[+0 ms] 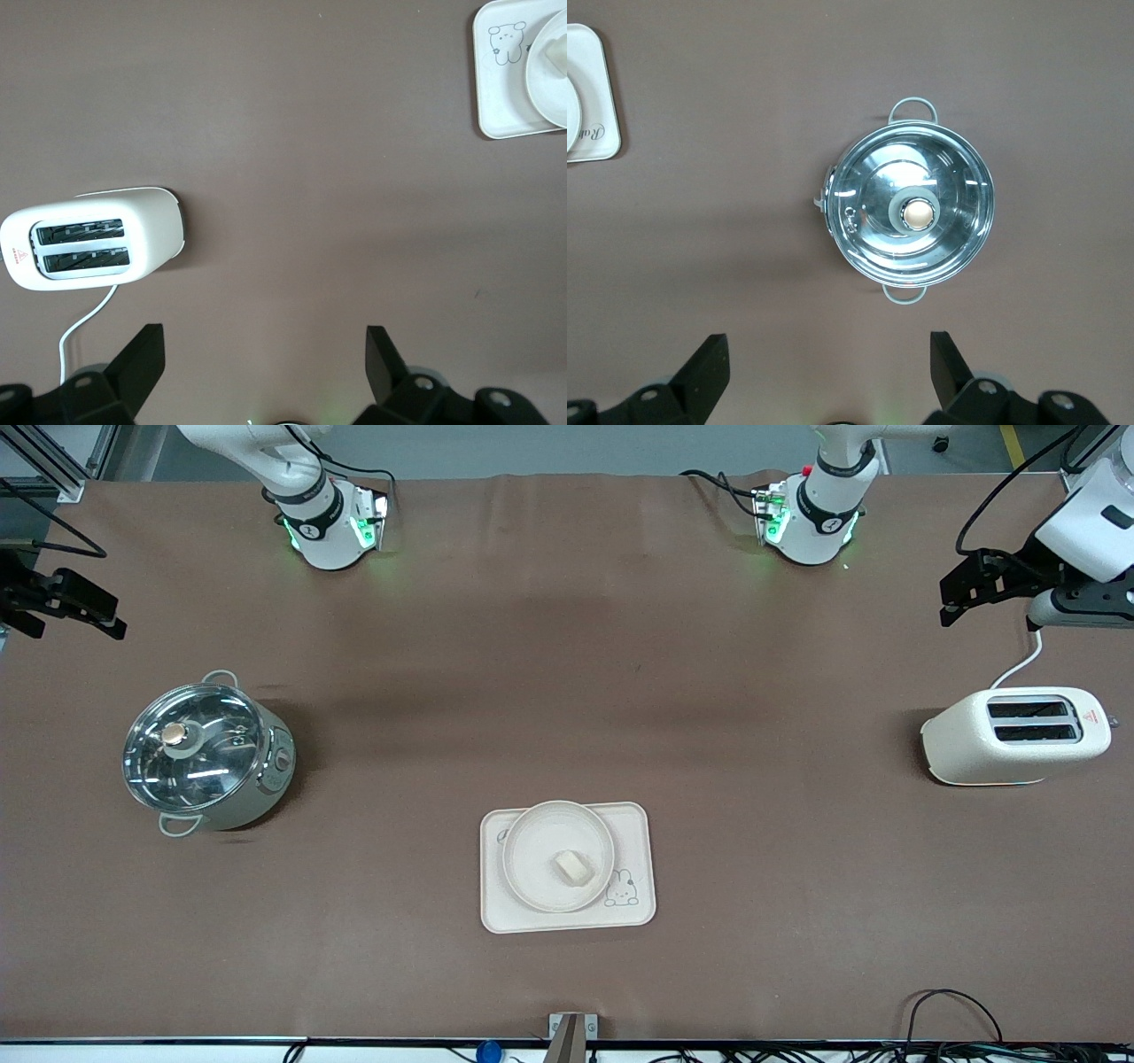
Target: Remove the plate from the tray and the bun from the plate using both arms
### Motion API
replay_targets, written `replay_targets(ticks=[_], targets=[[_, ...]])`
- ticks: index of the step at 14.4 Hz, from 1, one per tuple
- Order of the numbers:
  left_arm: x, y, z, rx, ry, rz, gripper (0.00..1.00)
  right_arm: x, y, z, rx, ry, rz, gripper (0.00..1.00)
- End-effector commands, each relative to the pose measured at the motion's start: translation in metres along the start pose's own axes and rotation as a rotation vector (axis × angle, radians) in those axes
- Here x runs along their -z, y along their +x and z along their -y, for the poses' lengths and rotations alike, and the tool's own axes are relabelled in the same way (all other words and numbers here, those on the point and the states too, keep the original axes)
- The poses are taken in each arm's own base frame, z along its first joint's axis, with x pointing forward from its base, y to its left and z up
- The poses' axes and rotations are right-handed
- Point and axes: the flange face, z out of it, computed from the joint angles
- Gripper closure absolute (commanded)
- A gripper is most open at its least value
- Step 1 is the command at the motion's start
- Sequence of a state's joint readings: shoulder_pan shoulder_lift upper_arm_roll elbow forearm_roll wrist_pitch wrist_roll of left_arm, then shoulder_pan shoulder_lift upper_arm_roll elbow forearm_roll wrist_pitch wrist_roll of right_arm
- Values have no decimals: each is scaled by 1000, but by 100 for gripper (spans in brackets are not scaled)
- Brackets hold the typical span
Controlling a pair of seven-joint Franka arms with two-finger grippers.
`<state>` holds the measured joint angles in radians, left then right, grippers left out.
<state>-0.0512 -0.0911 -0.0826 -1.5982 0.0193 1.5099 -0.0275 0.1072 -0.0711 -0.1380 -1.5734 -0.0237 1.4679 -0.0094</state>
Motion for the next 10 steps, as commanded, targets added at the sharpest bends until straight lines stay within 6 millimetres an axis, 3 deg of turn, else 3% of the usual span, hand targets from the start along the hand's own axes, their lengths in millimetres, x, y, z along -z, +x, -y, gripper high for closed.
replay_targets(ticks=[1, 7, 8, 10], targets=[[5, 2, 1, -3, -14, 6, 0, 0, -3, -4, 6, -14, 7, 0], [1, 11, 3, 1, -12, 11, 0, -1, -1, 4, 18, -2, 2, 0], [2, 13, 3, 7, -17, 8, 0, -7, 5, 11, 26, 7, 0, 0], [3, 15, 4, 10, -16, 5, 0, -39, 31, 47, 64, 62, 15, 0]])
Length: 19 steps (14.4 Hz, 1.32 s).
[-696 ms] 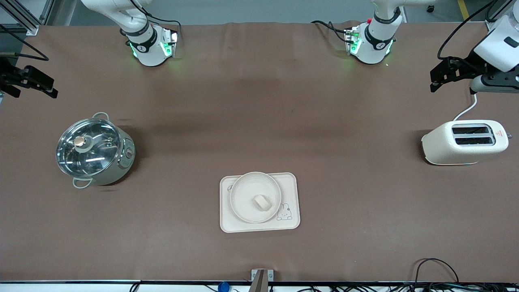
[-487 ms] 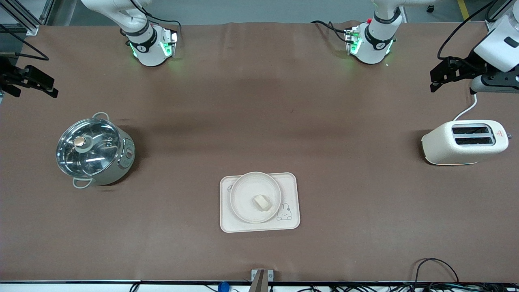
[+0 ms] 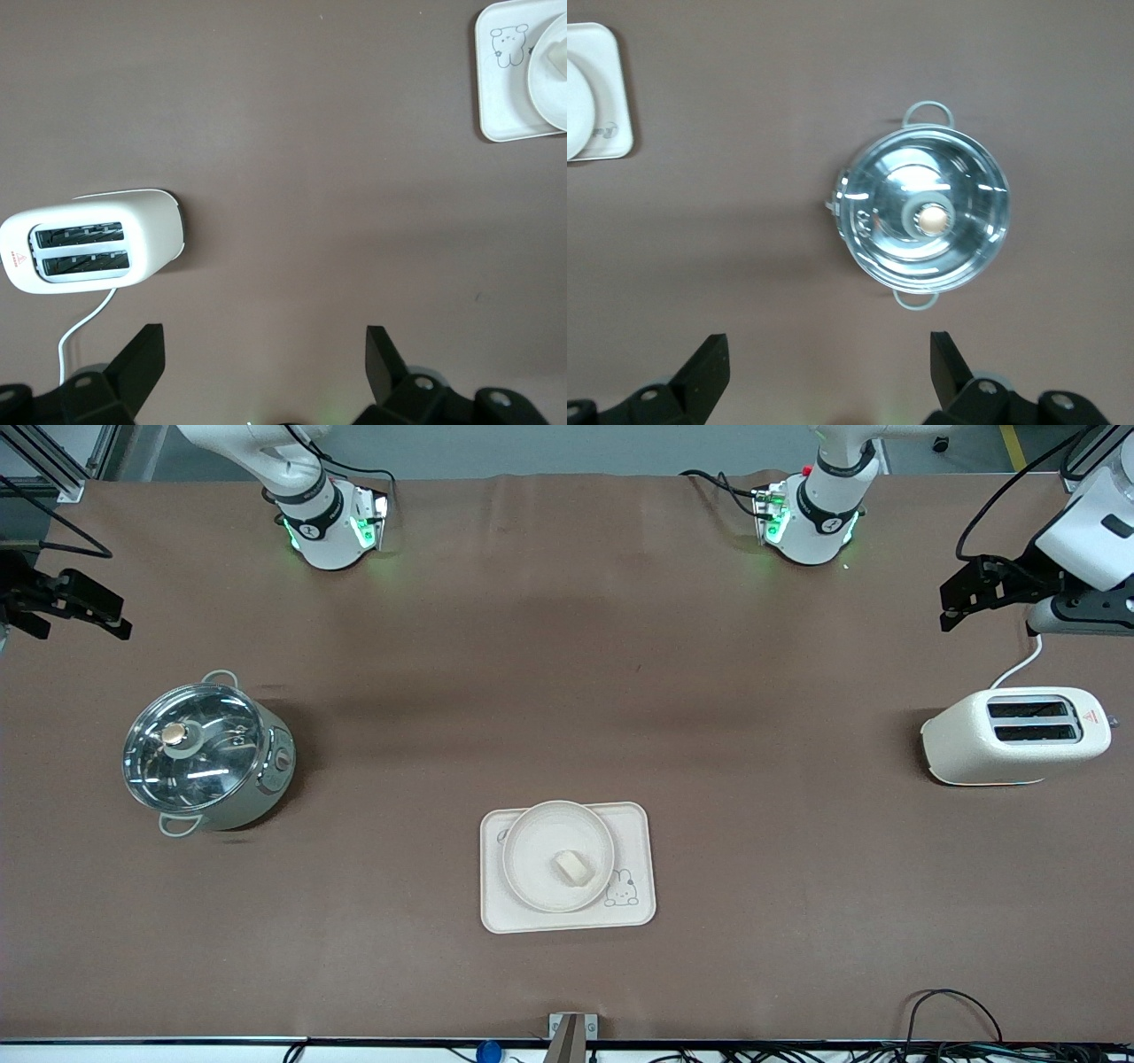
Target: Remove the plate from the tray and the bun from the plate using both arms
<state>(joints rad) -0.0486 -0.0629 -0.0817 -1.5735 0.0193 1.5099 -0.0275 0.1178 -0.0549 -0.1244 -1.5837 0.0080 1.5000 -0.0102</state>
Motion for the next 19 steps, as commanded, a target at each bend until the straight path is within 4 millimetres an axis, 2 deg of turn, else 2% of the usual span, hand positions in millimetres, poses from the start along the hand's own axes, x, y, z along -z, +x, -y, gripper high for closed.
replay_targets(ticks=[1, 3, 4, 8, 9, 11, 13, 15, 17, 19], targets=[[4, 7, 2, 7, -15, 6, 0, -46, 35, 43, 52, 59, 23, 0], [0, 9, 3, 2, -16, 12, 0, -87, 65, 77, 65, 109, 23, 0], [0, 9, 5, 4, -16, 12, 0, -108, 79, 88, 58, 115, 18, 0], [-4, 11, 5, 4, -16, 21, 0, -227, 135, 136, 5, 252, 6, 0], [-4, 11, 5, 4, -16, 21, 0, -258, 143, 161, 4, 276, -12, 0], [-5, 11, 5, 4, -16, 23, 0, -306, 149, 207, 0, 283, -31, 0], [-6, 11, 5, 4, -15, 24, 0, -350, 149, 239, -79, 268, -37, 0], [-4, 11, 5, 4, -15, 21, 0, -372, 155, 272, -107, 267, -89, 0], [-4, 11, 5, 4, -16, 21, 0, -392, 166, 290, -150, 277, -102, 0], [-4, 11, 5, 2, -15, 21, 0, -412, 167, 312, -174, 310, -125, 0]])
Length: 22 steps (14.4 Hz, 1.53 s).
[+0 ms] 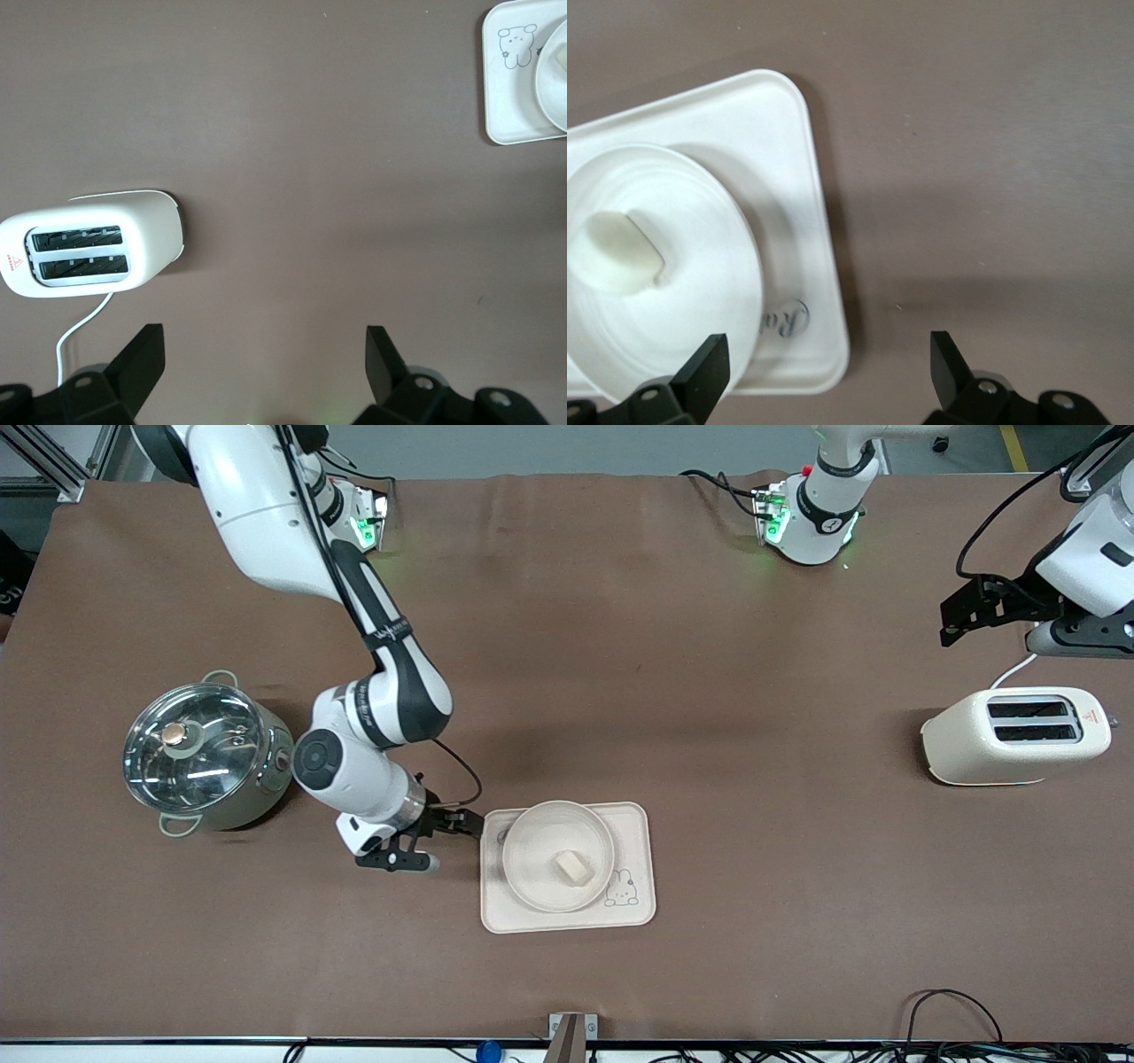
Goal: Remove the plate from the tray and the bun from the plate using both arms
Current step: 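Reach the right gripper to the rim of the white plate, then lower the right gripper and close it on the plate rim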
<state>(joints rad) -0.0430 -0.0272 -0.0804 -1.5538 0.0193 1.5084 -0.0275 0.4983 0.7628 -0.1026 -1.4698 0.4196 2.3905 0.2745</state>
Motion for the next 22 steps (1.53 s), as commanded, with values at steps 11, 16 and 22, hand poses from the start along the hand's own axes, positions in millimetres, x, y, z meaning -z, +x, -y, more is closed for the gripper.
replay_targets(ticks=[11, 16, 22], targets=[[6, 0, 1, -4, -12, 2, 0, -63, -16, 55, -122, 81, -56, 0], [5, 0, 1, -4, -12, 5, 0, -65, -16, 52, -113, 71, -55, 0], [5, 0, 1, -4, -12, 7, 0, -77, -20, 47, -90, 56, -43, 97]])
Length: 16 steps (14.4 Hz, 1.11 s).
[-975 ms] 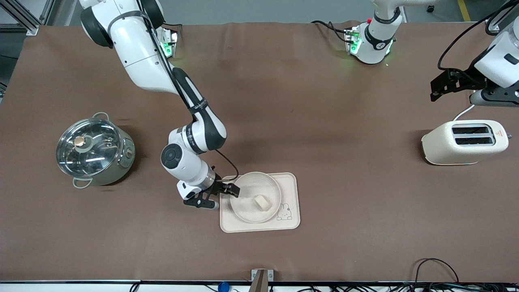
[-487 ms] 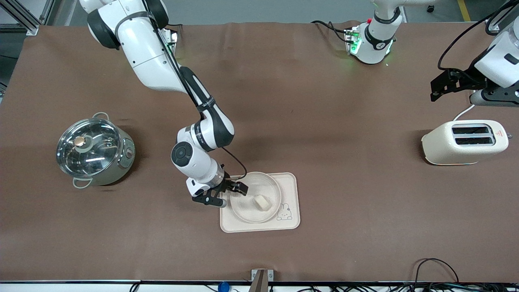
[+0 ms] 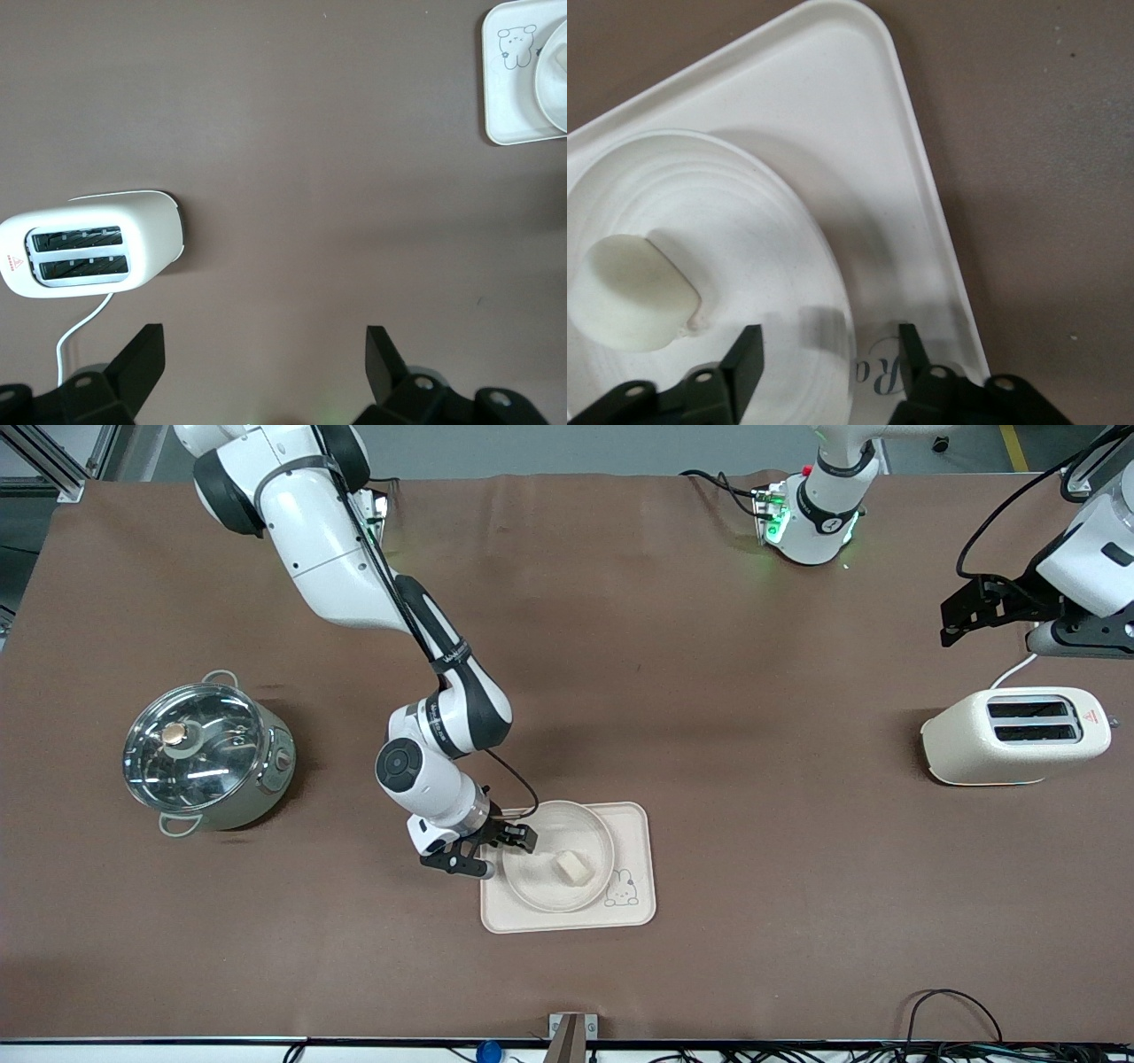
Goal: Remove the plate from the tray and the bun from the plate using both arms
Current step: 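Lower the right gripper and close it on the plate rim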
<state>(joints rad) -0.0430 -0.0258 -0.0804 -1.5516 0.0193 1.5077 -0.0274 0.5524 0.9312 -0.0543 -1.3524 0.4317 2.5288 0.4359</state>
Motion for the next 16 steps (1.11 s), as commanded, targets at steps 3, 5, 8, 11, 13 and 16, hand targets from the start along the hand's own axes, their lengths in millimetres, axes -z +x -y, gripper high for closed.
replay_targets(ticks=[3, 5, 8, 11, 13, 16], targets=[[5, 0, 1, -4, -12, 7, 0, 0, 7, -4, 32, 6, -3, 100], [3, 0, 1, -4, -12, 8, 0, 4, 12, -7, 34, 14, -9, 100], [4, 0, 1, -4, -12, 8, 0, 14, 15, -3, 25, 28, -15, 100], [4, 0, 2, -4, -12, 8, 0, 32, 10, 0, 23, 41, 0, 100], [5, 0, 1, -4, -12, 7, 0, 50, 2, -3, 15, 65, 27, 100], [5, 0, 1, -4, -12, 7, 0, 83, -15, -18, 12, 93, 75, 100]])
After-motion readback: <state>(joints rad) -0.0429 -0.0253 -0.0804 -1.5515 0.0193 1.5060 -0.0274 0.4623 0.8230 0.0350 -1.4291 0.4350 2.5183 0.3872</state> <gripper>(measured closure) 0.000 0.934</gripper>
